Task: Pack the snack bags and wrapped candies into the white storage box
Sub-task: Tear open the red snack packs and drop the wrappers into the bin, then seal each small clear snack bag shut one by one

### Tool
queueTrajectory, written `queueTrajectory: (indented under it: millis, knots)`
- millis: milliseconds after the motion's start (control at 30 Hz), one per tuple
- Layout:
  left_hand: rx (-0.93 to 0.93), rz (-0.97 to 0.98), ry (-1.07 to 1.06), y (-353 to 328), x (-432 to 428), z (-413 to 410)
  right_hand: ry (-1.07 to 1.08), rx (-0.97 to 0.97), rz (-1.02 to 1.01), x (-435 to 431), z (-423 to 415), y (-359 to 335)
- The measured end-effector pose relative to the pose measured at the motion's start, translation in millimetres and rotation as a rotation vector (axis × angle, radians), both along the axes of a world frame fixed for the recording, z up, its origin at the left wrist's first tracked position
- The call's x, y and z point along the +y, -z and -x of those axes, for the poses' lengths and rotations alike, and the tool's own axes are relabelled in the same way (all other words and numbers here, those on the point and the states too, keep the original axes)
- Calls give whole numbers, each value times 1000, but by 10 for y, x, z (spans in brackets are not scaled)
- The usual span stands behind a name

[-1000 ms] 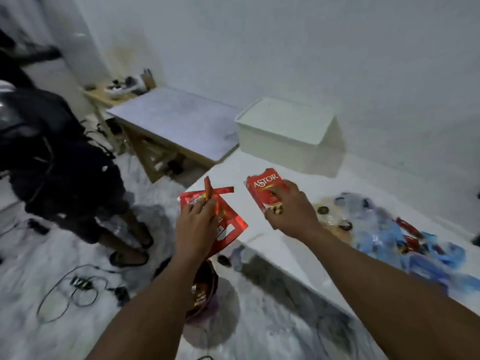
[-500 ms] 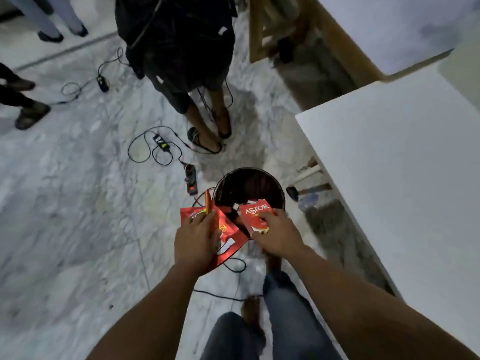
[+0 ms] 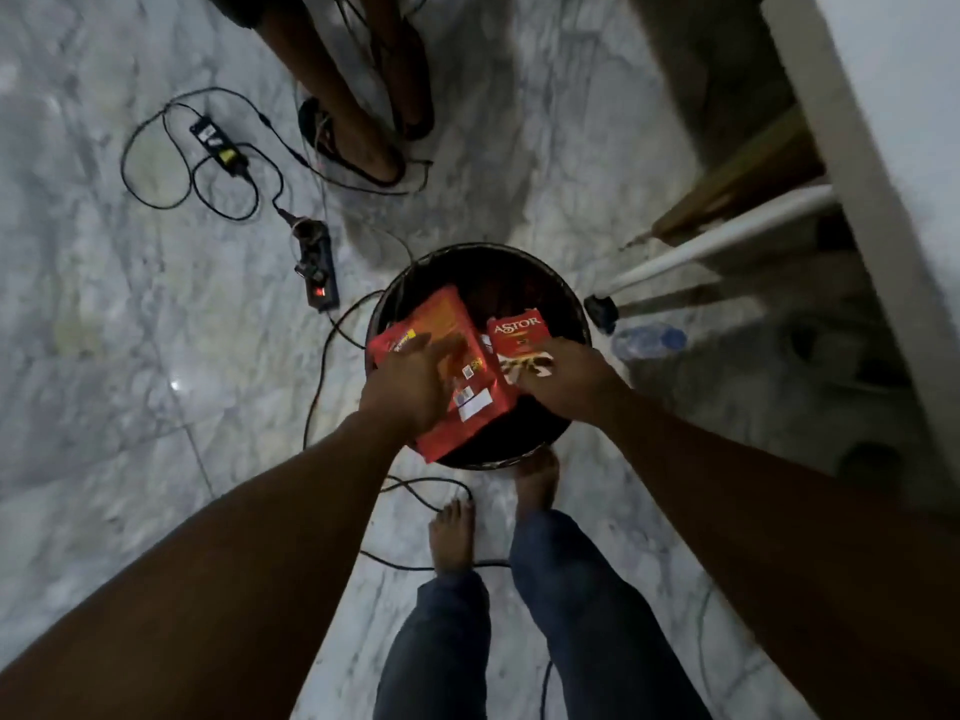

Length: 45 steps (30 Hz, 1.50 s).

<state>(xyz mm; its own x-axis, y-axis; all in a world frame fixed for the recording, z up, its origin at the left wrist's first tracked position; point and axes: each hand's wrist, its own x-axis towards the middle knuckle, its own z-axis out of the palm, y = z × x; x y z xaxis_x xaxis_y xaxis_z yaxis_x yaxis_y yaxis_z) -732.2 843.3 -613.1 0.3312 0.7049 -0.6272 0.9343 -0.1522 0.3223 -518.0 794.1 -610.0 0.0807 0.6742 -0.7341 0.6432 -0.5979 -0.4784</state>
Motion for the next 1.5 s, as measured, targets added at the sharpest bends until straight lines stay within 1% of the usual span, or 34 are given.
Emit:
queueTrajectory:
  millis: [67,167,233,367,533,667,767,900,1000,1100,1200,1333,1500]
  knots:
    - [26,74,16,-83,2,-28,11,-3,16,-62,-10,-138]
    - [8,165,39,-487,13,-138,37,-35,65,-212,-60,-551]
    - [12,175,56,-829,35,-225,57,-42,92,-335,-94,-891]
    - [8,140,128,-1704,-31,-496,127,-28,68,-629,-149,-1744]
    - [-49,124,329,-2839,-382,-933,262,-45,0,-1146,-299,-2954]
    - [-110,143,483,-3579,-754,-1449,424,-110,-135,-1640,-529,-3741]
    - [-151,104,554,-4041,-1023,-1904,541,-155,-229,-2023,-803,-4237]
    - [-209,31,702,-4560,-1349,-2514,687,-250,-328,-2535,-1278,-4748]
    - [-273,-27,769,-4863,-1626,-2917,797,-316,-384,-2922,-1644,-5016]
    - [-317,-55,825,-5079,-1938,-3267,893,-328,-442,-3343,-1960,-5185]
    - [-362,-90,852,-5222,-2263,-3577,937,-366,-459,-3778,-2249,-5289]
    - [-374,-121,881,-5226,-2742,-3994,1017,-402,-457,-4371,-2656,-5262]
    - [-374,-93,947,-5075,-3451,-4376,1111,-399,-403,-5140,-2983,-5041]
